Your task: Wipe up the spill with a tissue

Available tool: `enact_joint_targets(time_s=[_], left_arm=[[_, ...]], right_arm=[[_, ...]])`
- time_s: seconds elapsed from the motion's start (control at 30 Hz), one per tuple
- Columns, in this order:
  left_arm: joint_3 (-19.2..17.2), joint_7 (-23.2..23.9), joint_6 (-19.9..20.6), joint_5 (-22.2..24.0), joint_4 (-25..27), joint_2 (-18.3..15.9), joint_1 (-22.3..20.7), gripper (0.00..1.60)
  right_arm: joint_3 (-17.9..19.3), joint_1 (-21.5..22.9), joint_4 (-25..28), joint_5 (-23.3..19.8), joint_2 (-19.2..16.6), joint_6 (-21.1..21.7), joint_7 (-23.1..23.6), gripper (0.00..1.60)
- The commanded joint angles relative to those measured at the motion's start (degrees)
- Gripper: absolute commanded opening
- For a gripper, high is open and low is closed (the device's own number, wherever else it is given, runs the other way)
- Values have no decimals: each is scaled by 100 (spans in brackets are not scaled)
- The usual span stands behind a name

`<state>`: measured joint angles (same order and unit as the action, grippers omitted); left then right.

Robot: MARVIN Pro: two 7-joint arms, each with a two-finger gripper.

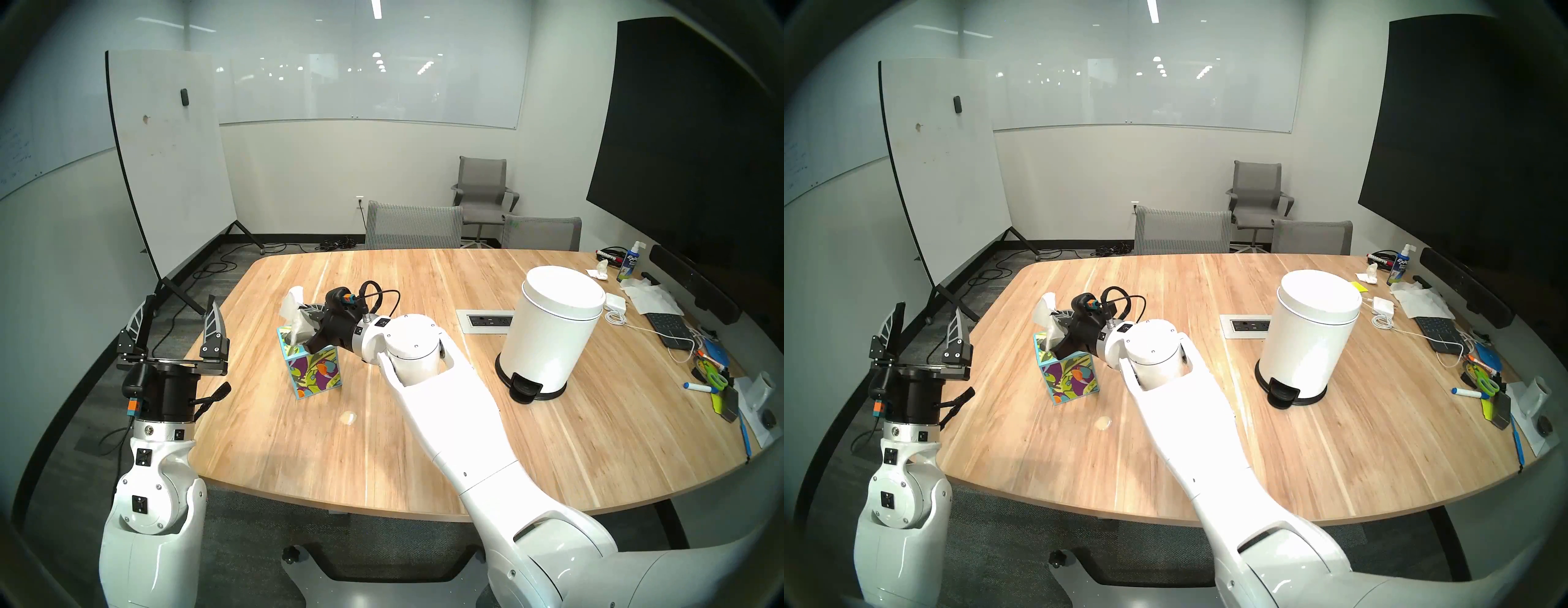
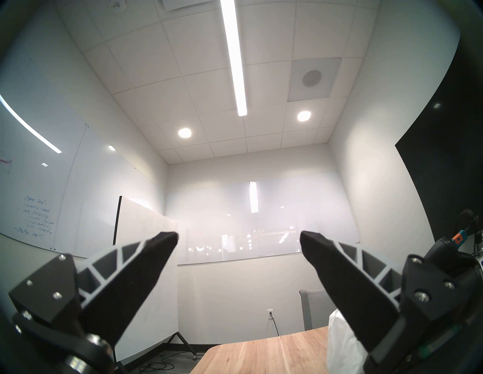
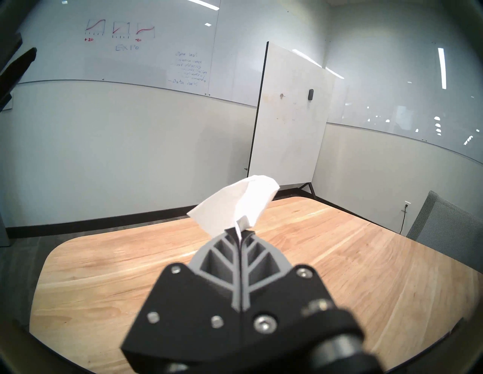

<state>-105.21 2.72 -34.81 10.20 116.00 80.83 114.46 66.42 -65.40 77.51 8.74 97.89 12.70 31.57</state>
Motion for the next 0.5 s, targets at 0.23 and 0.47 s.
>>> enact_joint_targets(time_s=[0.23, 0.47], left_arm=[[-11, -4, -45, -2, 94, 10, 10, 160], [-11, -4, -46, -3, 96, 10, 11, 160]], right_arm=[[35, -653, 1070, -14, -205, 18, -142, 0], [-15, -855, 1484, 61, -285, 243, -240, 0]])
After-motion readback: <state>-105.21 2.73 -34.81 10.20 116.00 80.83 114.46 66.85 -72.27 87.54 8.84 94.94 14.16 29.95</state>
